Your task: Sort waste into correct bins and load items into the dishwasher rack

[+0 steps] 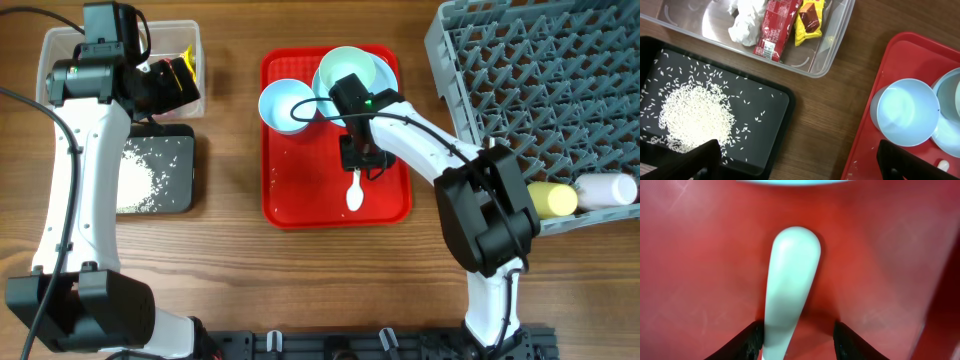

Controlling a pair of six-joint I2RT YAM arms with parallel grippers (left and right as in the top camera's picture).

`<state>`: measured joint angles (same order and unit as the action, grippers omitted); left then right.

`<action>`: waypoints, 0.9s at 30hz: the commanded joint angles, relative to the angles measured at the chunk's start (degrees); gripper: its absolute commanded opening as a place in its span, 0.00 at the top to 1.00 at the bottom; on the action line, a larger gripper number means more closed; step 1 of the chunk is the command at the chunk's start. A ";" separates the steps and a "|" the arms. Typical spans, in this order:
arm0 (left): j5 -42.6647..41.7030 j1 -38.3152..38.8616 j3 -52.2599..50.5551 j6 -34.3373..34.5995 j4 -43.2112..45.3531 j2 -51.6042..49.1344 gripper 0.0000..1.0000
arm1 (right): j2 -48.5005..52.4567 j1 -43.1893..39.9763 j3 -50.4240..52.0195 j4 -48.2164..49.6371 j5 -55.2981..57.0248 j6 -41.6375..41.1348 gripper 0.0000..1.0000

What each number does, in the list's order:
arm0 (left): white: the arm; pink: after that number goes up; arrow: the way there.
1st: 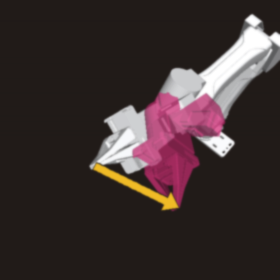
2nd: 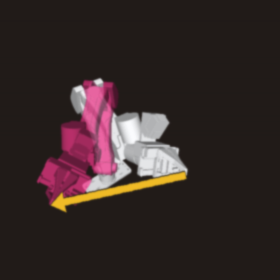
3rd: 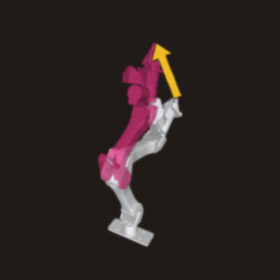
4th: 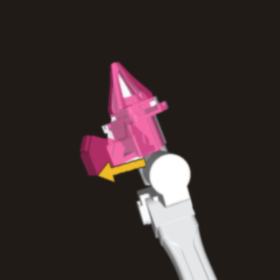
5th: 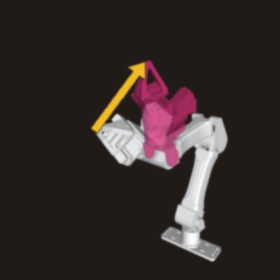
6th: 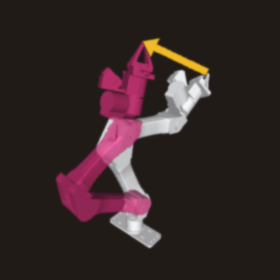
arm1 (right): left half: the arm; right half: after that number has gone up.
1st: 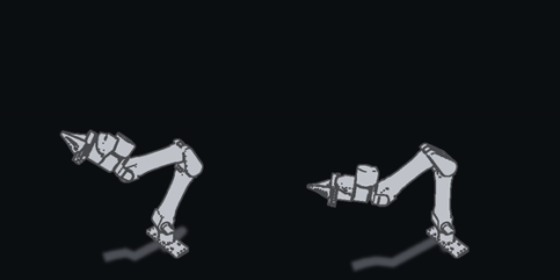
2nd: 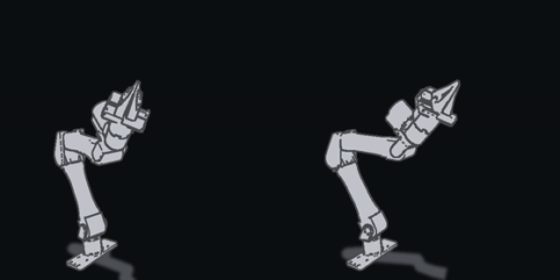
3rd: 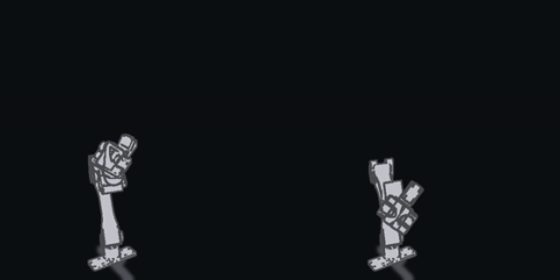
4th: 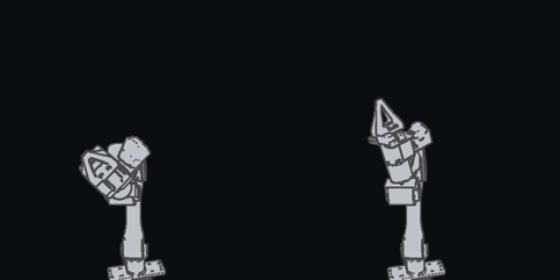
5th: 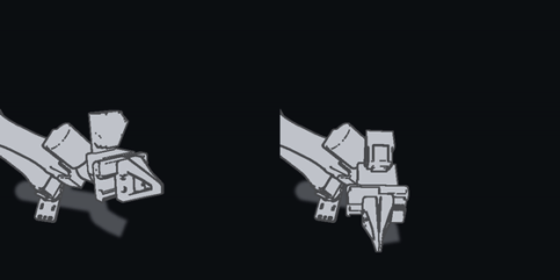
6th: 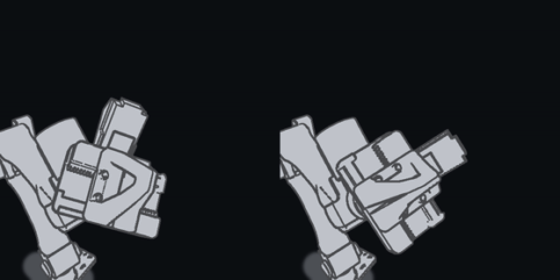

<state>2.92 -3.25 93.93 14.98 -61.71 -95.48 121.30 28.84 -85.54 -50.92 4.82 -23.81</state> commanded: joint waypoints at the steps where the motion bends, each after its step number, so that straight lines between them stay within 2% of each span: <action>1: -0.92 -0.31 -0.17 0.50 -0.52 -0.55 0.00 | 3.98 -0.31 1.27 -0.94 6.91 -1.75 0.58; 4: -0.92 -0.31 -0.17 0.50 -0.81 -0.55 0.00 | 3.98 -0.31 1.29 -0.92 4.37 -1.77 0.74; 13: -0.92 -0.31 -0.17 0.50 -0.96 -0.55 0.00 | 3.98 -0.55 1.29 -1.01 1.16 -1.68 0.95; 27: -0.92 -0.31 -0.17 0.50 -0.90 -0.55 0.00 | 0.96 -2.97 1.05 -4.07 -4.90 1.84 0.96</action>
<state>2.70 -3.25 93.93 14.98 -62.63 -95.48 121.32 26.65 -86.02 -53.39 2.11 -23.51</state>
